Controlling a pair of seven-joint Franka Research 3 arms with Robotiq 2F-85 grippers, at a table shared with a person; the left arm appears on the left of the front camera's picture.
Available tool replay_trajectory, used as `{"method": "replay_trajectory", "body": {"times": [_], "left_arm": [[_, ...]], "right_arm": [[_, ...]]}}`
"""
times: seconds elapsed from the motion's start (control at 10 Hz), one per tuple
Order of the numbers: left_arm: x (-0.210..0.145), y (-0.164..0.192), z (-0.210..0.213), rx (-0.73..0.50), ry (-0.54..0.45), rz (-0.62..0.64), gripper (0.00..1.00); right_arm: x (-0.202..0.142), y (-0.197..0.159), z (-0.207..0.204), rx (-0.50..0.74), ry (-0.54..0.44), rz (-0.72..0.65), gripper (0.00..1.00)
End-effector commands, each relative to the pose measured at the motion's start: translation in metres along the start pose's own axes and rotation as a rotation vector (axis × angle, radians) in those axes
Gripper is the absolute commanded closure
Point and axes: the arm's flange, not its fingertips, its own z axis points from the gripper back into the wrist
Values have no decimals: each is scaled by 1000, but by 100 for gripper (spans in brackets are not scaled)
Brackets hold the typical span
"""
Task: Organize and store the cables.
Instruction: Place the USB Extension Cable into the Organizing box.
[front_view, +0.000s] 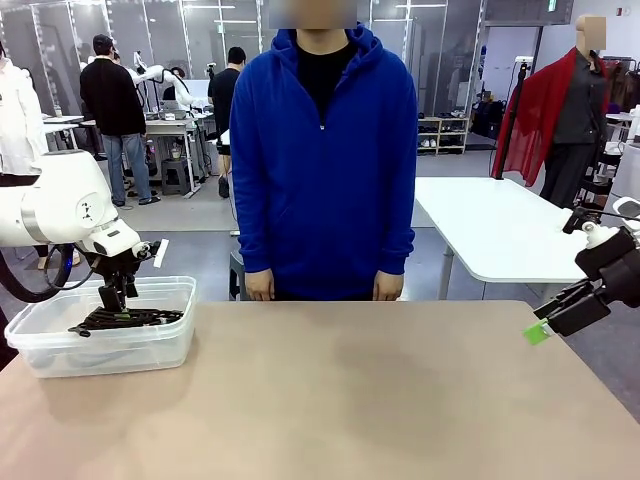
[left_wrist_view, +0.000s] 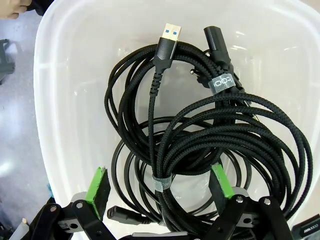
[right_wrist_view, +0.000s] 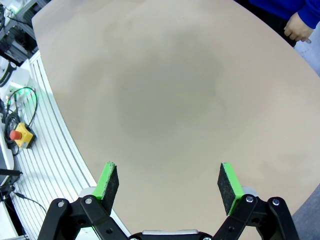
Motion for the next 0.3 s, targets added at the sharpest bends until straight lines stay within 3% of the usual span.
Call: {"method": "replay_trajectory", "body": {"times": [0.0,0.2], "left_arm": [[-1,0,0,1,0,2,0],[-1,0,0,1,0,2,0]], "right_arm": [[0,1,1,2,2,1,0],[0,1,1,2,2,1,0]]}}
